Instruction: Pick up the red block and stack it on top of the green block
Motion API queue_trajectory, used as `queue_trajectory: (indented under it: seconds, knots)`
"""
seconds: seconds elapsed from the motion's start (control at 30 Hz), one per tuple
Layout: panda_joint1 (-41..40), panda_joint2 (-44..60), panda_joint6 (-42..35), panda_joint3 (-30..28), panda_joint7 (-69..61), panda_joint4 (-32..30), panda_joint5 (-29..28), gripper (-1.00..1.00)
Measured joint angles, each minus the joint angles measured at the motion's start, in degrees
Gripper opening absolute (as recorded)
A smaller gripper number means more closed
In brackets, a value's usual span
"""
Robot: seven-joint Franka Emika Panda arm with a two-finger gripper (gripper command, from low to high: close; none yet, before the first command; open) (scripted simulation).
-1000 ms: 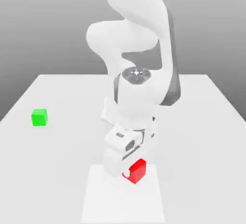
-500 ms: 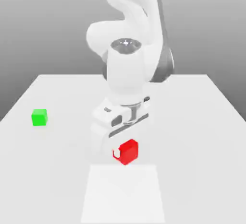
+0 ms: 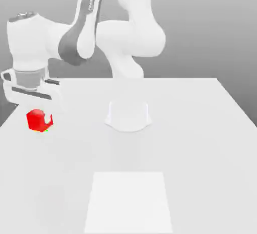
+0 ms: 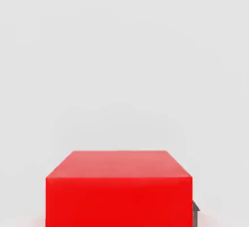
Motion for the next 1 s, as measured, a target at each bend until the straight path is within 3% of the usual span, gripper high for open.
queue_trajectory:
  seconds: [0.2,0.37,0.53,0.67,0.7,0.9,1.0]
  knots:
    - [-15.6,0.0,0.2,-6.1,10.2,-0.7,-3.7,-1.0]
    - [-16.3,4.9,5.2,-8.9,10.1,-0.8,-1.4,-1.0]
    - [-12.9,11.6,11.5,-10.6,5.2,-0.8,5.9,-1.0]
    - [-11.1,17.6,16.3,-8.6,-3.4,-0.7,18.3,-1.0]
    - [-11.2,18.6,17.0,-7.7,-5.2,-0.7,20.8,1.0]
    - [-11.3,19.1,17.4,-7.4,-6.1,-0.7,22.2,1.0]
    - [-13.4,16.3,15.4,-8.0,-1.2,-0.8,15.1,1.0]
